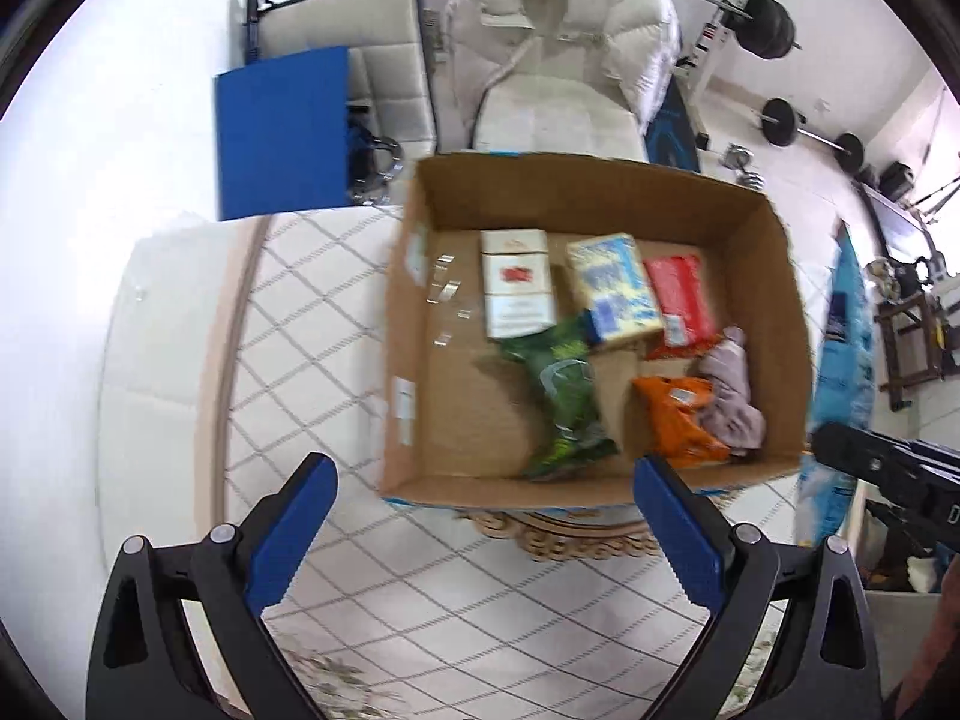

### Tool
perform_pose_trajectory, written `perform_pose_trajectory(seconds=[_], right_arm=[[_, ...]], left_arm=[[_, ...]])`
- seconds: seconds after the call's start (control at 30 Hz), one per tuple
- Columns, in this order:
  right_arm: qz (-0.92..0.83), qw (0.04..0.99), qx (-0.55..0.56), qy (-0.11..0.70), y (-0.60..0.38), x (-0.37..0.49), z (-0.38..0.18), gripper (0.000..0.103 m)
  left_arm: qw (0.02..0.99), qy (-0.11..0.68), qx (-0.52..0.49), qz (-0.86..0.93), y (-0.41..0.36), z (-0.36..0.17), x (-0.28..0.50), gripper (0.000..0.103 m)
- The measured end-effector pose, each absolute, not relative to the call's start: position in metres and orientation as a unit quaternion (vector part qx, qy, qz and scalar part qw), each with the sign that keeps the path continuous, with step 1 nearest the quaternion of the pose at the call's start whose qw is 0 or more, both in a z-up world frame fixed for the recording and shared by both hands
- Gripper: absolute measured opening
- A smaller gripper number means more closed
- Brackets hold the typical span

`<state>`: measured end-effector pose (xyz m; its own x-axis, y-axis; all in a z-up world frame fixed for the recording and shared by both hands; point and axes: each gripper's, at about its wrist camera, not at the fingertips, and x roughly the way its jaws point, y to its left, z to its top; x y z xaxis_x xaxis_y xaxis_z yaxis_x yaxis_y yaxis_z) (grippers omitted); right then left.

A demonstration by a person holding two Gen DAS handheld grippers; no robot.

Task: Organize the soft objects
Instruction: 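Lower the blue stick snack into the box with the right tool and release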

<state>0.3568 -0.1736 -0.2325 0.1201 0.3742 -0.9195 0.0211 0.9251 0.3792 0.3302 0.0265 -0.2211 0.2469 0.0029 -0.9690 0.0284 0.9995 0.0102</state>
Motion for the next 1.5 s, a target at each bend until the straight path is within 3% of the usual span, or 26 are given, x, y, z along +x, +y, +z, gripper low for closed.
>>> perform_pose_trajectory(seconds=[0.6,0.67,0.73,1.0,1.07,1.1,1.13,1.27,1.33,1.5], right_arm=[[0.182,0.678,0.182,0.689,-0.069,0.426,-0.283,0.019],[0.18,0.675,0.19,0.69,-0.07,0.427,-0.288,0.026],[0.173,0.676,0.191,0.691,-0.076,0.424,-0.29,0.043],[0.111,0.709,0.138,0.683,-0.119,0.405,-0.285,0.046],[0.085,0.713,0.121,0.685,-0.135,0.395,-0.286,0.057],[0.075,0.714,0.119,0.686,-0.141,0.392,-0.287,0.07],[0.065,0.714,0.119,0.687,-0.149,0.387,-0.287,0.075],[0.013,0.728,0.087,0.68,-0.176,0.37,-0.283,0.078],[-0.001,0.732,0.077,0.677,-0.186,0.364,-0.28,0.095],[-0.027,0.746,0.055,0.663,-0.204,0.354,-0.272,0.097]], left_arm=[[0.772,0.636,0.008,0.019,0.081,-0.253,0.343,0.101],[0.771,0.636,0.008,0.016,0.079,-0.253,0.344,0.101],[0.772,0.636,0.009,0.013,0.076,-0.252,0.345,0.101],[0.776,0.63,0.009,-0.013,0.05,-0.246,0.347,0.101],[0.777,0.629,0.008,-0.021,0.042,-0.245,0.347,0.101],[0.778,0.628,0.008,-0.025,0.037,-0.244,0.347,0.101],[0.779,0.627,0.01,-0.028,0.031,-0.244,0.347,0.101],[0.779,0.626,0.008,-0.039,0.014,-0.245,0.347,0.101],[0.777,0.627,0.001,-0.046,0.007,-0.246,0.347,0.101],[0.785,0.618,-0.011,-0.034,-0.002,-0.243,0.344,0.101]])
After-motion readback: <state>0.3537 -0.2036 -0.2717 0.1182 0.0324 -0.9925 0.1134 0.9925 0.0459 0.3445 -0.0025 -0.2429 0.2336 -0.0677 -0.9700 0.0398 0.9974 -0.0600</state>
